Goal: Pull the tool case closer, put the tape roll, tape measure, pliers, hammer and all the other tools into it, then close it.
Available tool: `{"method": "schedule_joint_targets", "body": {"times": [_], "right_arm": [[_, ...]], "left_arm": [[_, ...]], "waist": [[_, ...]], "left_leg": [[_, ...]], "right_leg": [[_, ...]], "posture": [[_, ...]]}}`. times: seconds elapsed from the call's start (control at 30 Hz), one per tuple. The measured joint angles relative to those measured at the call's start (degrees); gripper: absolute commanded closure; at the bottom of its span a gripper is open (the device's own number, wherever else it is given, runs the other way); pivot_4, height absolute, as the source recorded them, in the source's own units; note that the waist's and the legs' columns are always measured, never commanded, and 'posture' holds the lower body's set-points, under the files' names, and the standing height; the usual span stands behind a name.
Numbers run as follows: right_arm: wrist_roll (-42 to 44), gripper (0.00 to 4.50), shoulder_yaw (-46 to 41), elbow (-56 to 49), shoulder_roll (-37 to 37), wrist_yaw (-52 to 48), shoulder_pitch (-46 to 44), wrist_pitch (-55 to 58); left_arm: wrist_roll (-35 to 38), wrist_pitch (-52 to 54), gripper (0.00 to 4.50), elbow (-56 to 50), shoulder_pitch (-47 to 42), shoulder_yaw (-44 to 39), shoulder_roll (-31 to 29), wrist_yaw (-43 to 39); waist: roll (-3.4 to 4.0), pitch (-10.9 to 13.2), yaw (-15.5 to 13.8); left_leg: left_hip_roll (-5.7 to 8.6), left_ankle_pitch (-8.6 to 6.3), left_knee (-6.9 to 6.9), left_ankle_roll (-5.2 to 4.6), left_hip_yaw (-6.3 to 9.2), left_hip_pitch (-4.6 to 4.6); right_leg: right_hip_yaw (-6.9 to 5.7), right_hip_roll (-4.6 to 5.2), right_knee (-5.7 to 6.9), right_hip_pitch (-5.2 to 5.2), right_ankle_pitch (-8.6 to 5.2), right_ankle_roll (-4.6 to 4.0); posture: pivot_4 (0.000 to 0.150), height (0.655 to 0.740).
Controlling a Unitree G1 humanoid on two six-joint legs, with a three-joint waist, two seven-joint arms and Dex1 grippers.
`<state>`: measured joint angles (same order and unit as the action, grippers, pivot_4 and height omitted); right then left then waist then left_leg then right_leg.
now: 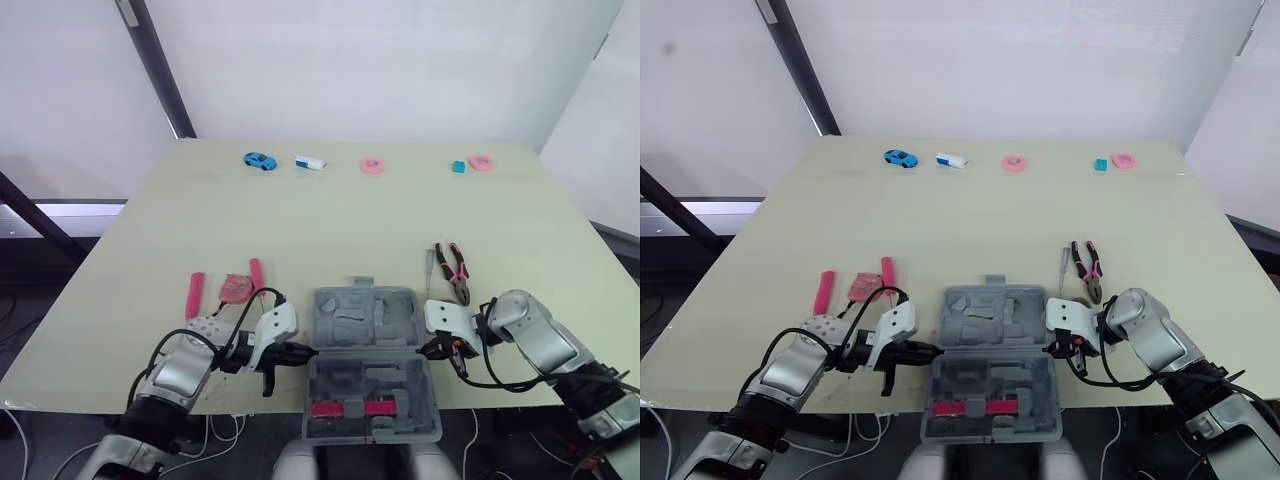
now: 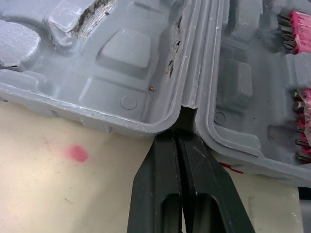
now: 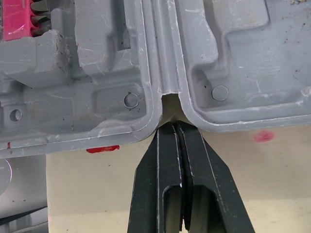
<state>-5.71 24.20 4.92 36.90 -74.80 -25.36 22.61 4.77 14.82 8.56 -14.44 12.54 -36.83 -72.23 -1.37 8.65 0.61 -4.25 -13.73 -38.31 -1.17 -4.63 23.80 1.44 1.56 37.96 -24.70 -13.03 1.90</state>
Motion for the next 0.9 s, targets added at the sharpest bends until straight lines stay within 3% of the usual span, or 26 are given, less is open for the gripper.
{"method": "schedule_joint_targets", "body": {"times": [0.9], "right_arm": [[1.31, 4.48, -0.48, -1.27, 0.84, 1.3, 1.36, 0.82]], "left_arm": [[0.74, 0.6, 4.39, -1.04, 0.89, -0.31, -0.09, 1.31]], "waist": [[0.0, 0.0, -0.16]], "left_leg": [[0.0, 0.0, 0.0, 0.0, 0.0, 0.0]], "right_leg": [[0.0, 0.01, 0.0, 0.0, -0.01, -0.01]], "posture": [[0.15, 0.74]]}}
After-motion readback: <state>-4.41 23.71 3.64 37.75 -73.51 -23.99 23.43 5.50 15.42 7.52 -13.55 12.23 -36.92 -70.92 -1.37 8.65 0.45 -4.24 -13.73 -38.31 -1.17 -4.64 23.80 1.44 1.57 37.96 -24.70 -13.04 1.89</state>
